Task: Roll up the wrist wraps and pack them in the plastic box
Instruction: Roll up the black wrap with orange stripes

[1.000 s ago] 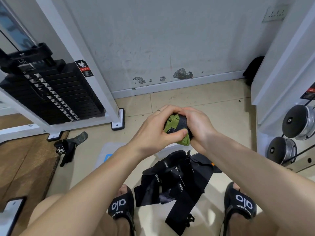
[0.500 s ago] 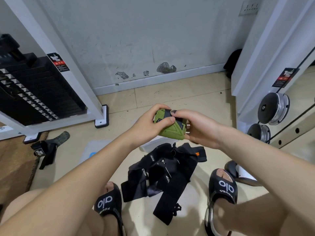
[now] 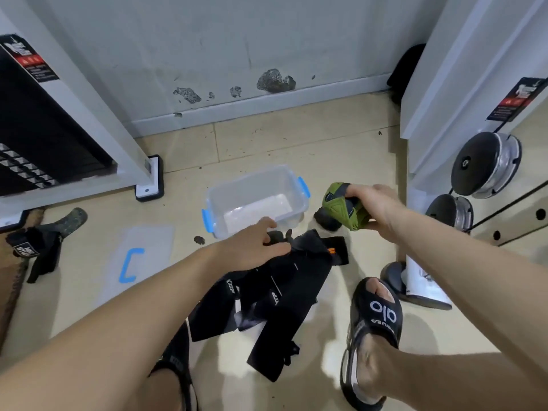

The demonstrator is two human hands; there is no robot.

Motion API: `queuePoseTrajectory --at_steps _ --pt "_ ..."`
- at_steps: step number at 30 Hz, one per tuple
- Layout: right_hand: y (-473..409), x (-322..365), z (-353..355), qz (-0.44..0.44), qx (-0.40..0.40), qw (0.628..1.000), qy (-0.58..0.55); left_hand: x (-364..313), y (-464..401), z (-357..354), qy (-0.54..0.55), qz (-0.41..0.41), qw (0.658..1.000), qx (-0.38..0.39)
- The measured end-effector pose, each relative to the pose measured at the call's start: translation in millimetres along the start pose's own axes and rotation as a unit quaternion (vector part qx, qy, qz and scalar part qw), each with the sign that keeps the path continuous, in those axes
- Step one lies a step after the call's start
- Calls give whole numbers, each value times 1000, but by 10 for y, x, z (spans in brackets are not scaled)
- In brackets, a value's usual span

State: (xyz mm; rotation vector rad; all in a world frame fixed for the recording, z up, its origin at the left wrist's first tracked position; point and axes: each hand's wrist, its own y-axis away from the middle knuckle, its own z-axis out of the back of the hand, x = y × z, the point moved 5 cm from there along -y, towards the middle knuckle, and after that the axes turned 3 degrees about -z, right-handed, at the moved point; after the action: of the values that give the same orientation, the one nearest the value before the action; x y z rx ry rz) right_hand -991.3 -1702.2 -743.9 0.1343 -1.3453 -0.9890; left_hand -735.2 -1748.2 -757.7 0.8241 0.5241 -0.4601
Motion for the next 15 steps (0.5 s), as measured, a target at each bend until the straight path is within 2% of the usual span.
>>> queuePoseTrajectory --at_steps 2,4,7,11,15 --pt "-290 -184 82 7 -45 992 118 138 -172 -162 -12 -4 1000 16" --pt "-588 -366 127 16 -76 980 185 286 -416 -303 -32 -3 999 31" --pt "-1048 -636 132 14 -120 973 198 440 -890 -509 -75 -12 996 41" --pt "-1612 -930 53 10 -162 968 194 418 -1528 -781 -233 -57 970 -22" --pt "-1984 -1263 -57 -4 -173 962 212 526 -1908 -1041 -278 -52 959 -17"
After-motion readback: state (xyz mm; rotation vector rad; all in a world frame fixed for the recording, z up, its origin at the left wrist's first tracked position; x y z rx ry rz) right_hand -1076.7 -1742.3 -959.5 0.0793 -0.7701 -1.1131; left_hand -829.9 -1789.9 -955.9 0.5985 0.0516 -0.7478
